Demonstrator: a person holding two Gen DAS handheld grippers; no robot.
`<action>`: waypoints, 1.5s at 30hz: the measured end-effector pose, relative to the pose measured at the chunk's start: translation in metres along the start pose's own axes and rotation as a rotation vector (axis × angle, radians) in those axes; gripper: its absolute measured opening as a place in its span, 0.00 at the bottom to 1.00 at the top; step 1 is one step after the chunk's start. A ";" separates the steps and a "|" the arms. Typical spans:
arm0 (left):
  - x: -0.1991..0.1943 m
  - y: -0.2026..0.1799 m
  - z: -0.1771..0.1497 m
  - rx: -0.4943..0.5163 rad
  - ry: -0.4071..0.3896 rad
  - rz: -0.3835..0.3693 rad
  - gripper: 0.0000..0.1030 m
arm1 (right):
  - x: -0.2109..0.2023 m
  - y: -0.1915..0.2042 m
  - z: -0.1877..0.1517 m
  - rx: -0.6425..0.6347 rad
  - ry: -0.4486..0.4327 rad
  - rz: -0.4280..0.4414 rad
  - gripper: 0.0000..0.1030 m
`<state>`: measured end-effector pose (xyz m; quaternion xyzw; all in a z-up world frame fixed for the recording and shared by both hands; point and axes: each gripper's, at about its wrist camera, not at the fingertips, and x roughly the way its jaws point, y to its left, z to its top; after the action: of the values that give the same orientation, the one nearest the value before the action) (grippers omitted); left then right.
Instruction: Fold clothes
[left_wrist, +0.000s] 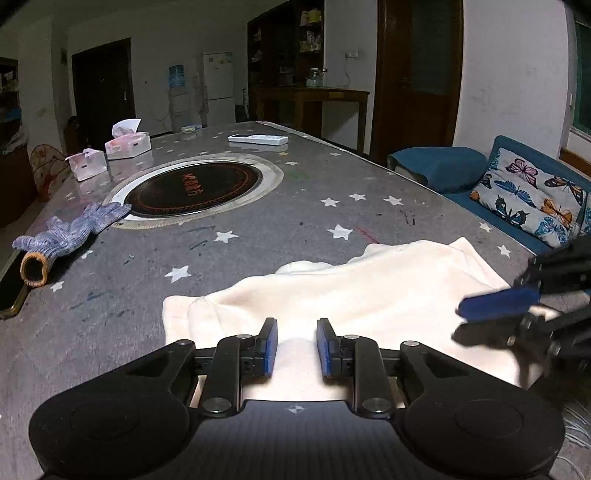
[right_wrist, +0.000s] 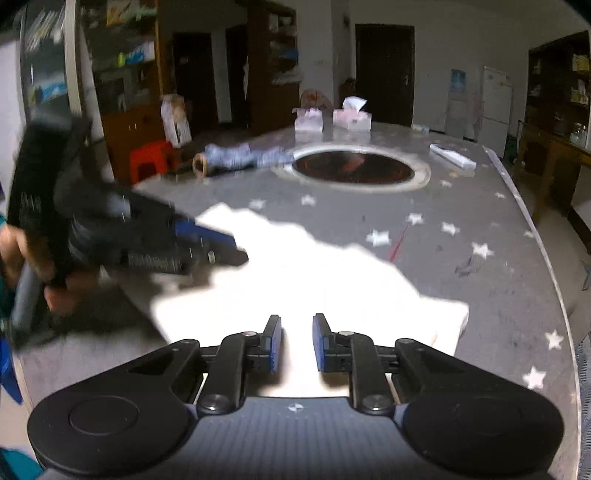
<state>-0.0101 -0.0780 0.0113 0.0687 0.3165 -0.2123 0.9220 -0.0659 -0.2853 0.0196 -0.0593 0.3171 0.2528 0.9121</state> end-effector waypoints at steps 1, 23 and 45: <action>-0.002 -0.001 -0.002 -0.002 -0.003 -0.001 0.26 | 0.000 0.001 -0.003 -0.005 0.004 0.001 0.17; -0.043 -0.045 -0.043 -0.027 -0.069 0.054 0.43 | -0.073 -0.001 -0.078 0.140 -0.141 -0.009 0.23; -0.042 -0.044 -0.045 -0.042 -0.071 0.048 0.54 | -0.079 -0.008 -0.120 0.174 -0.359 0.029 0.23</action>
<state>-0.0843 -0.0914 0.0020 0.0493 0.2864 -0.1855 0.9387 -0.1805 -0.3580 -0.0276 0.0704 0.1707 0.2439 0.9521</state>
